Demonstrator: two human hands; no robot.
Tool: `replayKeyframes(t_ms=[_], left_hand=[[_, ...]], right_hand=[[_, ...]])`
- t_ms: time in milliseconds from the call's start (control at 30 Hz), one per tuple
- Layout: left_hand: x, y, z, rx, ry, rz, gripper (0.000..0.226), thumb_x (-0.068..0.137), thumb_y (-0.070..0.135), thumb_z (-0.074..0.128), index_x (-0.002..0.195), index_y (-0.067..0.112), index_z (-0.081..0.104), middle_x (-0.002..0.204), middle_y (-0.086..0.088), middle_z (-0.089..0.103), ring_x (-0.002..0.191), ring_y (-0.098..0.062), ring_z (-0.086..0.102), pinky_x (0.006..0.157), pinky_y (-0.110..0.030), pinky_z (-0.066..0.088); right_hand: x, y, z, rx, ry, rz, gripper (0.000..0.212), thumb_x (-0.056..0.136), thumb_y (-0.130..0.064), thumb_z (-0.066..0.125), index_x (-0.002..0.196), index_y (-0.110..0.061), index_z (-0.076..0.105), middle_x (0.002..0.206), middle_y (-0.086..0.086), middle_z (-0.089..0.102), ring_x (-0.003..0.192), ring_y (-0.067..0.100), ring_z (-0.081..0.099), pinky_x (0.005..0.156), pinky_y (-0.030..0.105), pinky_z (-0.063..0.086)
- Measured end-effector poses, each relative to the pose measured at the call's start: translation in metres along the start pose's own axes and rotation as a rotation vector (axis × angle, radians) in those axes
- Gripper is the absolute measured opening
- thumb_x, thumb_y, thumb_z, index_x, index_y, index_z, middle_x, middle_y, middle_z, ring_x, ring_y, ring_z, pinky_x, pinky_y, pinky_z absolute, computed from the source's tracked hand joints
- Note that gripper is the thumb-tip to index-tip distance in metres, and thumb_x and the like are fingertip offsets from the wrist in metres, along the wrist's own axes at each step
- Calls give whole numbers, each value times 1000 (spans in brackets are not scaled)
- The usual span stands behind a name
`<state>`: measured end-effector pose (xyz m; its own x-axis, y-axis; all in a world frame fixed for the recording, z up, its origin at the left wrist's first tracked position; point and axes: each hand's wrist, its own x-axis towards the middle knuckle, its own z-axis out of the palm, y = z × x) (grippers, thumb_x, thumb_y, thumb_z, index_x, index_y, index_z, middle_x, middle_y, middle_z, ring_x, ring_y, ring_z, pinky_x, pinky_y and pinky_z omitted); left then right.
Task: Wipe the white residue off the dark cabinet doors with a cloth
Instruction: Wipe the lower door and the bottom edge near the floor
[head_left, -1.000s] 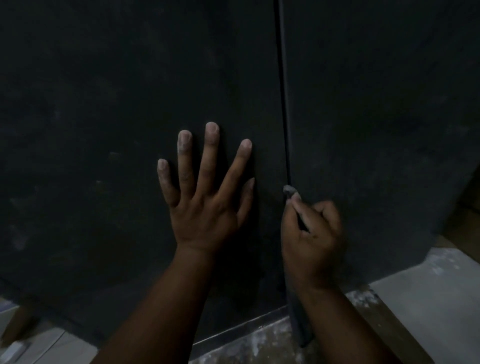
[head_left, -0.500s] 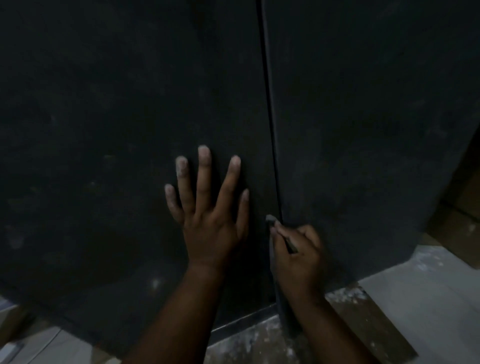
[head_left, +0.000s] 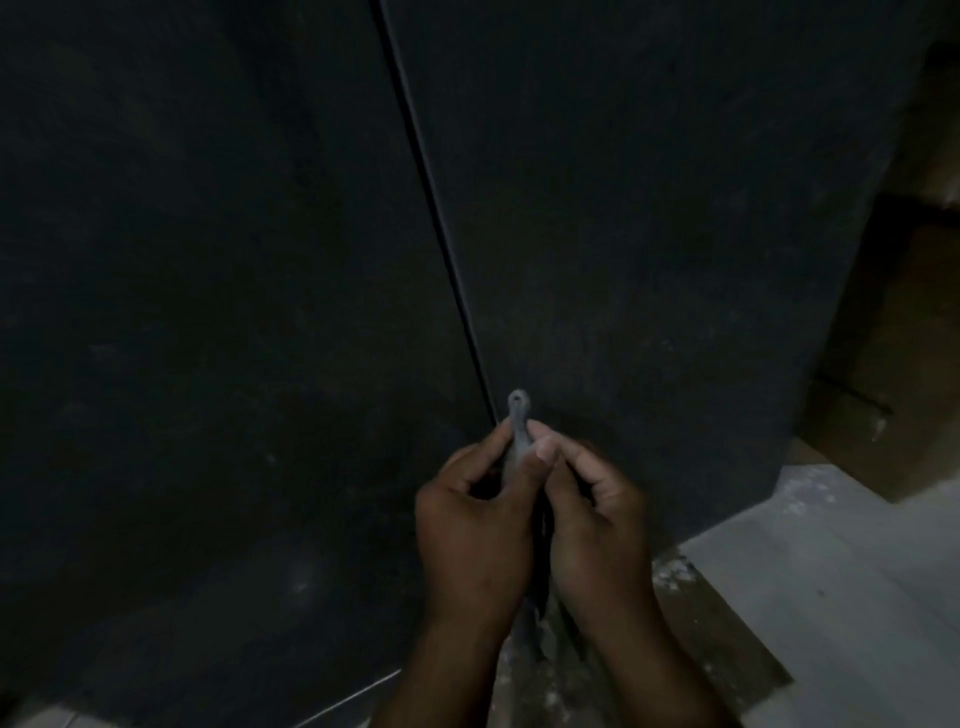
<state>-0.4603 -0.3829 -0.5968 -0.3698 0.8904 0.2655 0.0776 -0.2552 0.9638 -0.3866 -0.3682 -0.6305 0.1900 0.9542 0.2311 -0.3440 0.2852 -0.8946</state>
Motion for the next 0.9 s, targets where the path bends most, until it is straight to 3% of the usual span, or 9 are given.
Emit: replayKeyframes(t_ms=[100, 167, 267, 333, 433, 500, 600, 733, 900], left_hand=[[6, -2, -3, 39, 104, -9, 20, 86, 22, 83, 102, 34, 81, 98, 8, 80, 94, -5, 76, 76, -16, 57], [12, 0, -6, 172, 179, 110, 19, 88, 18, 82, 95, 35, 81, 92, 9, 78, 88, 0, 73, 75, -11, 53], [24, 5, -8, 414, 308, 407, 13, 88, 12, 82, 98, 21, 83, 89, 8, 71, 84, 3, 66, 74, -4, 45], [34, 5, -7, 545, 355, 625, 11, 89, 11, 81, 100, 11, 82, 93, 2, 67, 84, 1, 62, 78, -4, 43], [48, -5, -9, 733, 293, 839, 10, 92, 9, 79, 102, 6, 81, 96, -7, 67, 88, -15, 61, 81, -10, 43], [50, -18, -12, 821, 255, 884, 10, 95, 10, 77, 102, 5, 80, 96, -8, 66, 88, -19, 58, 76, -15, 45], [47, -41, -18, 877, 196, 903, 12, 95, 10, 76, 103, 3, 80, 95, -10, 65, 86, -20, 57, 68, -28, 49], [44, -54, -21, 927, 148, 929, 11, 92, 4, 76, 101, 2, 81, 89, -13, 66, 78, -25, 57, 62, -43, 50], [58, -29, -15, 785, 265, 954, 7, 95, 7, 75, 98, 4, 81, 92, -9, 66, 81, -20, 58, 67, -41, 51]], right_hand=[[5, -5, -6, 89, -214, 34, 32, 97, -19, 56, 104, -40, 80, 115, -8, 77, 114, 10, 70, 91, 20, 55], [12, -5, -9, 33, -233, 14, 28, 93, -18, 58, 103, -33, 80, 113, -4, 77, 112, 12, 70, 92, 25, 57], [37, 1, -15, -273, 75, -213, 20, 95, -13, 65, 108, -25, 75, 116, -4, 67, 111, 9, 64, 97, 29, 54], [61, 7, -18, -428, 275, -315, 31, 98, -19, 65, 129, -24, 65, 136, -4, 52, 126, 10, 54, 106, 28, 48], [91, 24, -16, -617, 360, -408, 52, 102, -26, 60, 151, -14, 46, 158, 10, 33, 146, 28, 36, 114, 51, 40], [97, 40, -14, -747, 359, -467, 58, 105, -27, 54, 157, -8, 37, 164, 19, 25, 152, 37, 24, 118, 58, 31], [96, 59, -16, -841, 299, -502, 64, 107, -33, 43, 162, -7, 22, 170, 20, 9, 158, 36, 5, 124, 58, 16], [96, 63, -18, -877, 292, -526, 66, 107, -35, 41, 162, -6, 19, 170, 21, 6, 159, 36, 2, 127, 55, 12], [93, 60, -12, -858, 293, -497, 67, 107, -35, 41, 162, -4, 18, 170, 22, 4, 159, 36, 0, 126, 58, 13]])
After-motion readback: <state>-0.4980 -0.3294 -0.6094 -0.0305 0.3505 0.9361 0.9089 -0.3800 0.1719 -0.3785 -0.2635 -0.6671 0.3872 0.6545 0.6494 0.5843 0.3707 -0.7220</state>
